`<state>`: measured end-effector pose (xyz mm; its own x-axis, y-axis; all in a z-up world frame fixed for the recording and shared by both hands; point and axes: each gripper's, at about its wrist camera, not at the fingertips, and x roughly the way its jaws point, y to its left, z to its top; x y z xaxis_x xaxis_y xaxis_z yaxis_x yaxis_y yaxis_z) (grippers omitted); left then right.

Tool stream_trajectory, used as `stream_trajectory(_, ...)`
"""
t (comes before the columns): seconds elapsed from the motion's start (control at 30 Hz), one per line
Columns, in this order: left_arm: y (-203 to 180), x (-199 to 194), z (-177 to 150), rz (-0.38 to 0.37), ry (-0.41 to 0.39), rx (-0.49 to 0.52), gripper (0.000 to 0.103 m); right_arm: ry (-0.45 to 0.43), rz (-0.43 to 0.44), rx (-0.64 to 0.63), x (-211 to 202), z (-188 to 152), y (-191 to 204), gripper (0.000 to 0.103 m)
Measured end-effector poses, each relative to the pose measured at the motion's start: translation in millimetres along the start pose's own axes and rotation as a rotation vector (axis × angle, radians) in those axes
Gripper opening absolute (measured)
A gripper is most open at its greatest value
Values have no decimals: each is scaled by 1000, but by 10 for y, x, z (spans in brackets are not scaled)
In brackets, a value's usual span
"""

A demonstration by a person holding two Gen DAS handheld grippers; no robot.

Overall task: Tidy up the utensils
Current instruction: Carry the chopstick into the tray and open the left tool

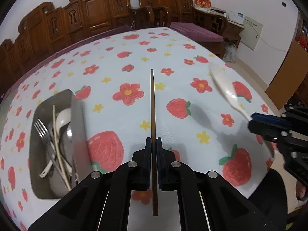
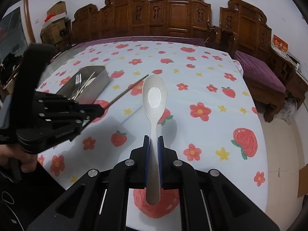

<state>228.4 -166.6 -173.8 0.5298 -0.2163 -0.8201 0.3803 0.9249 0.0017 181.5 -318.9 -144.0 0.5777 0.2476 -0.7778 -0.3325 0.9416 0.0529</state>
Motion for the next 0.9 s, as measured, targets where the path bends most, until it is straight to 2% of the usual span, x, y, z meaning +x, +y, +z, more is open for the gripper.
stream_trajectory(0.3, 197, -365, -54, 14, -35, -14, 4, -30, 25, -30, -150, 51, 181, 10)
stream_trajectory(0.53, 588, -584, -66, 13, -67, -48, 4, -15, 42, -63, -94, 28, 349, 10)
stream_trajectory(0.9, 1340, -504, -179, 44, -48, -126, 4, 28, 44, -124, 203, 110, 635, 10)
